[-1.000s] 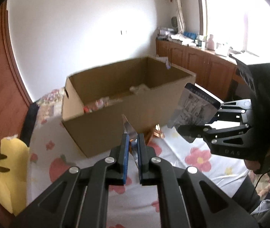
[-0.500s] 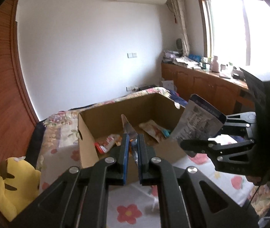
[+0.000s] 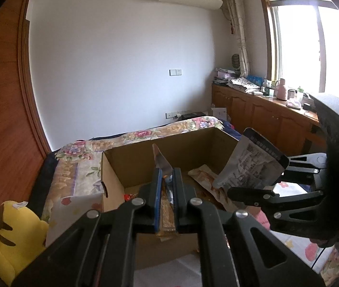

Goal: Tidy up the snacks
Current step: 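Carry both packets over the box and open the right tool to drop its packet, then open the left tool to drop the tray packet while the right tool withdraws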

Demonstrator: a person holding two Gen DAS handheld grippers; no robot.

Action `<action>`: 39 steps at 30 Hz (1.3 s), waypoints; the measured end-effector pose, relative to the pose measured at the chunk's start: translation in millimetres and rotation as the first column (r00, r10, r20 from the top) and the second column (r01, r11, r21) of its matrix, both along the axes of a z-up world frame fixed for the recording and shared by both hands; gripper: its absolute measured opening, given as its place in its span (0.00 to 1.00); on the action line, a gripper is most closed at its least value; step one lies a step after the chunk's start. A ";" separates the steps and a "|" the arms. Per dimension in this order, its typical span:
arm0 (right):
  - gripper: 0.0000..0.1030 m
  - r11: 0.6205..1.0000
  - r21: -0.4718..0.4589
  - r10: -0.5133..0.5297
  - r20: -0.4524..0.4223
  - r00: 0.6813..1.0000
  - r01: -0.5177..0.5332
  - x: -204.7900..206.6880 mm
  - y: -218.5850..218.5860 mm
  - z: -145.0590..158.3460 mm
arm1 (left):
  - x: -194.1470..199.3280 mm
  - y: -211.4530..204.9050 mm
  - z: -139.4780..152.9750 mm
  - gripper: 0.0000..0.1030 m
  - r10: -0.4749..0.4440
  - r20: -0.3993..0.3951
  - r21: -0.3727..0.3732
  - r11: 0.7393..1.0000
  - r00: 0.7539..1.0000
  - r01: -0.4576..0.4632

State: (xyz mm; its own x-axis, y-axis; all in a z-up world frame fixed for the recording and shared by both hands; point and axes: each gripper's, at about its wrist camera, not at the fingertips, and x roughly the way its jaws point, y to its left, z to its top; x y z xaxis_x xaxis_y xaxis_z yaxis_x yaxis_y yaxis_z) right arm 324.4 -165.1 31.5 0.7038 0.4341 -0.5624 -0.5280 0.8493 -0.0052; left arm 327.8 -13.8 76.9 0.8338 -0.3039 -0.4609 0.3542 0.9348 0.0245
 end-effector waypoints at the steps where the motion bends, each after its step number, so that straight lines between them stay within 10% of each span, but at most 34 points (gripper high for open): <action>1: 0.21 1.000 0.011 -0.008 -0.012 1.000 0.008 6.3 -0.5 -3.9 | 3.7 -0.2 -2.6 0.05 0.003 -0.004 -0.001 1.000 1.000 -0.003; 23: 0.13 0.997 0.019 -0.071 -0.055 0.996 0.073 42.8 -7.3 -29.8 | 42.8 -18.7 -48.0 0.06 0.002 -0.086 -0.007 1.000 0.996 -0.002; 39: 0.18 0.998 0.024 -0.063 -0.041 0.997 0.064 13.2 -19.8 -14.4 | 25.3 -12.1 -50.7 0.27 -0.004 -0.108 -0.042 0.999 0.994 0.000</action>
State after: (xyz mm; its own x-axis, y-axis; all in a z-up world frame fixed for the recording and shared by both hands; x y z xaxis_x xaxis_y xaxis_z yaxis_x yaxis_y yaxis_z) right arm 337.6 -184.8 17.1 0.7077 0.4032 -0.5801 -0.4719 0.8809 0.0366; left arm 353.1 -25.9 26.2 0.7791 -0.3262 -0.5353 0.3543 0.9336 -0.0533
